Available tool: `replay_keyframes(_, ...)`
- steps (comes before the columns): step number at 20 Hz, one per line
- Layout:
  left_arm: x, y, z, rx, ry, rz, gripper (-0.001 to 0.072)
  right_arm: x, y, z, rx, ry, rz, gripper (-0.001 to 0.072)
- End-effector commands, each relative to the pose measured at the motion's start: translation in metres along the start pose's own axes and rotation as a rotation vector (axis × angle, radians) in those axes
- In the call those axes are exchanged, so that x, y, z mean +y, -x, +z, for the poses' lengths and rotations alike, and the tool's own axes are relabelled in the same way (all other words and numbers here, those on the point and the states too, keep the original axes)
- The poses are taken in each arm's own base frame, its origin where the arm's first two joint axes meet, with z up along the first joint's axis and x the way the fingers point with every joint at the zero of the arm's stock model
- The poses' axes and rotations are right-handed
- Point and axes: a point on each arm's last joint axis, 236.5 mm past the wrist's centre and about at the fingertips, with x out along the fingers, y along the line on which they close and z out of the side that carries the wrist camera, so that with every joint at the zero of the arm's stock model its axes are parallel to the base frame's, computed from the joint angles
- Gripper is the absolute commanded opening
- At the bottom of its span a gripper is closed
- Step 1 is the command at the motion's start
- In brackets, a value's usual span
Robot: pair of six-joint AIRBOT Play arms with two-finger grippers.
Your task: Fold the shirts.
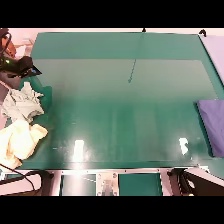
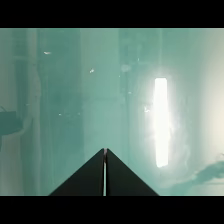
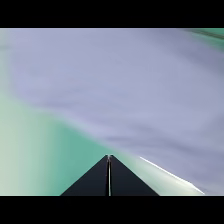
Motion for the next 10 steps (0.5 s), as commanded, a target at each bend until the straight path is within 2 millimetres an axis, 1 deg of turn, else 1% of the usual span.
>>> replay_keyframes(1, 0.001, 0.0, 0.003, -0.014, -0.001, 0.003, 0.0023, 0.111, -0.023, -0.039, 0.067, 0.264, 0.159, 0.0013)
replay_keyframes(2, 0.0, 0.0, 0.002, -0.01, 0.001, -0.003, 0.0023, 0.142, -0.033, -0.063, 0.098, 0.362, 0.187, 0.0012)
replay_keyframes(3, -0.003, 0.0, 0.0, 0.0, 0.003, -0.016, 0.0023, 0.168, -0.041, -0.089, 0.123, 0.457, 0.217, 0.0012)
replay_keyframes(4, -0.008, 0.0, -0.004, 0.017, 0.009, -0.037, 0.0023, 0.19, -0.049, -0.12, 0.148, 0.555, 0.244, 0.0012)
replay_keyframes(5, -0.014, 0.0, -0.009, 0.028, 0.016, -0.063, 0.0023, 0.203, -0.058, -0.15, 0.173, 0.634, 0.257, 0.0012)
replay_keyframes(6, -0.02, -0.002, -0.016, 0.037, 0.025, -0.082, 0.0023, 0.21, -0.067, -0.186, 0.211, 0.707, 0.271, 0.0012)
replay_keyframes(7, -0.024, -0.006, -0.025, 0.054, 0.031, -0.092, 0.0023, 0.209, -0.074, -0.22, 0.251, 0.76, 0.281, 0.0012)
replay_keyframes(9, -0.026, -0.013, -0.051, 0.097, 0.041, -0.104, 0.0023, 0.193, -0.084, -0.288, 0.341, 0.857, 0.293, 0.0012)
replay_keyframes(10, -0.027, -0.015, -0.062, 0.112, 0.048, -0.106, 0.0023, 0.185, -0.088, -0.312, 0.367, 0.894, 0.3, 0.0013)
